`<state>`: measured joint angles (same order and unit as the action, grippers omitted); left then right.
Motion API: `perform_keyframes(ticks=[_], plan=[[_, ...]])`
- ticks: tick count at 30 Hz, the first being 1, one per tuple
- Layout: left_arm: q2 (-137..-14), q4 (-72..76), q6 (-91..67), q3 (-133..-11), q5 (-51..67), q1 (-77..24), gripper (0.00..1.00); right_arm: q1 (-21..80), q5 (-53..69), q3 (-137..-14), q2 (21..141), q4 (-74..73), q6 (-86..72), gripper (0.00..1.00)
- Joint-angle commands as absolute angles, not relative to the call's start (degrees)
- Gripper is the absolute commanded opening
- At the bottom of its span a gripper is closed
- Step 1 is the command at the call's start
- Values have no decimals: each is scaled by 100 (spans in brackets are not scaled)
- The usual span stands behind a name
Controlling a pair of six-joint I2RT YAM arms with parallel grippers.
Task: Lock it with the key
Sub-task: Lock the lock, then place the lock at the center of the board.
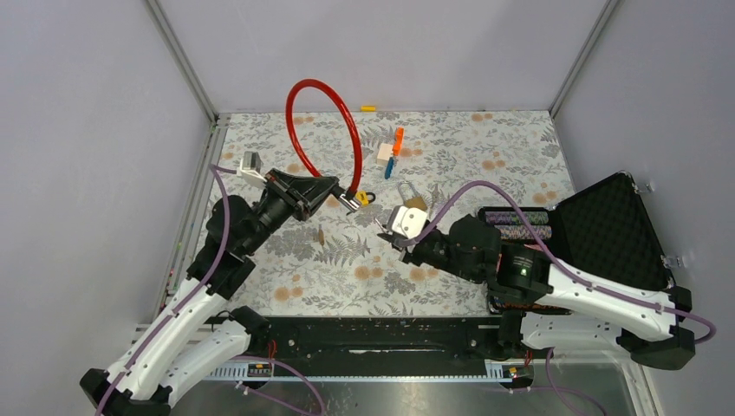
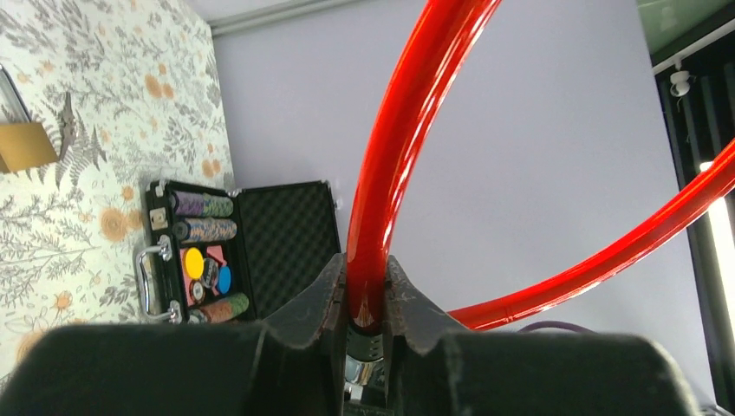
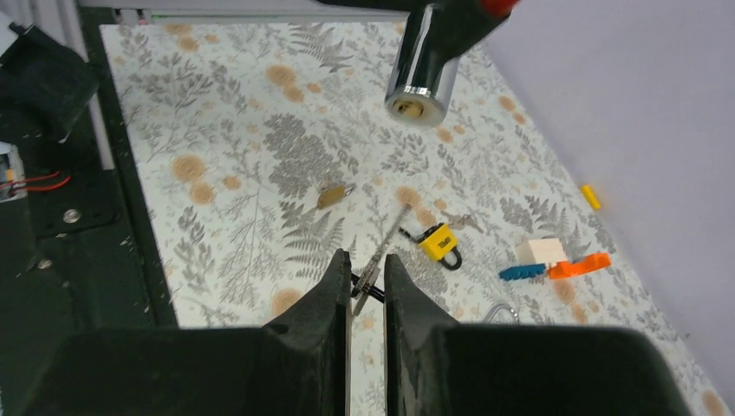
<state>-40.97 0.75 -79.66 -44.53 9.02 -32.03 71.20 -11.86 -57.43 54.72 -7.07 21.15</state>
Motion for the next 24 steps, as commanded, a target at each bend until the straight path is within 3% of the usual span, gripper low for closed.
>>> perform_keyframes(ticks=[1, 8, 15, 24], plan=[[-3911, 897, -8050, -4456, 684, -3067, 0, 7119, -792, -6183, 5183, -1555, 1690, 0], [-3814, 874, -7601, -4317, 636, -2975, 0, 7119, -1828, -5945, 4981, -1219, 824, 0], [-3727, 163, -6106, -4021, 565, -2979, 0, 7073, -3752, -5433, 5368, -1125, -1551, 0], [-4185, 750, -5265, -2797, 1995, -3052, 0, 7025, -4368, -4752, 4957, -1406, -3466, 0]])
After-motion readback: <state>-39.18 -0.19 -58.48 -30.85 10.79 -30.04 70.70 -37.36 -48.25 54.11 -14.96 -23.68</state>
